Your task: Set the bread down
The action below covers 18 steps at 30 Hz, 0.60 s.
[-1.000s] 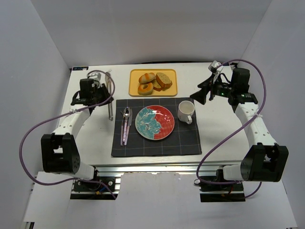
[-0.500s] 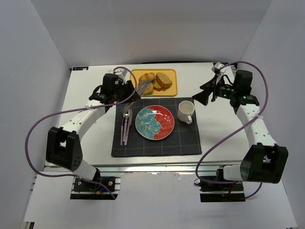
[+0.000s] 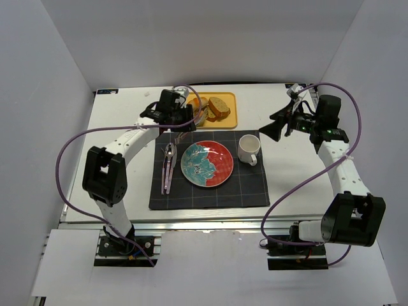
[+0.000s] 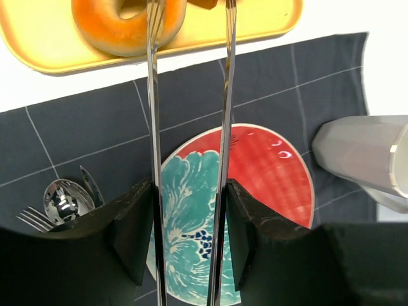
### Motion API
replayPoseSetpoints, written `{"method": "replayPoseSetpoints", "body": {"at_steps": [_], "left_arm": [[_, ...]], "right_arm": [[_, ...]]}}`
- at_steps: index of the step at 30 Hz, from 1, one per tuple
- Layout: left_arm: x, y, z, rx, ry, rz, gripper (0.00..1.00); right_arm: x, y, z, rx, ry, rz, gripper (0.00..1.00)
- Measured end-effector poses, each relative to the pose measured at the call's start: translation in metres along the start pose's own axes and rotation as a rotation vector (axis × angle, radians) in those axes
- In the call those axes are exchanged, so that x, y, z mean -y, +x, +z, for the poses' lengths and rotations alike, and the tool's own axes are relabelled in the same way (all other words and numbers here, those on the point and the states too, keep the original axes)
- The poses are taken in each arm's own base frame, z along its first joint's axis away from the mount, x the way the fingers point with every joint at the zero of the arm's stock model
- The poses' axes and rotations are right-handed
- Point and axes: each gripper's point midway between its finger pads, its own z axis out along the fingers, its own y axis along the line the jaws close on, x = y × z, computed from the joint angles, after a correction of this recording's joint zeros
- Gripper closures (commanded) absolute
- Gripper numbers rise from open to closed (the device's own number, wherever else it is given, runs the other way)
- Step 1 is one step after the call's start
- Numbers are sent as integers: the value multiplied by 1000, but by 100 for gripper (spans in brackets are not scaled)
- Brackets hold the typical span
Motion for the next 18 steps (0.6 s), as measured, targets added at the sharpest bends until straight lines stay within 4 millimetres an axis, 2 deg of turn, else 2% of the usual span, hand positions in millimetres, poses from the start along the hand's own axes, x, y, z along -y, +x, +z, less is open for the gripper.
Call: {"method": "replayPoseSetpoints", "body": {"at_steps": [7, 18], "left_arm": [[-1, 5, 6, -31, -43, 59, 43], [-6, -8, 3, -12, -91, 118, 42]], "right_arm": [[3, 3, -3, 4, 5, 15, 11], [5, 0, -6, 15, 8, 21, 11]]}}
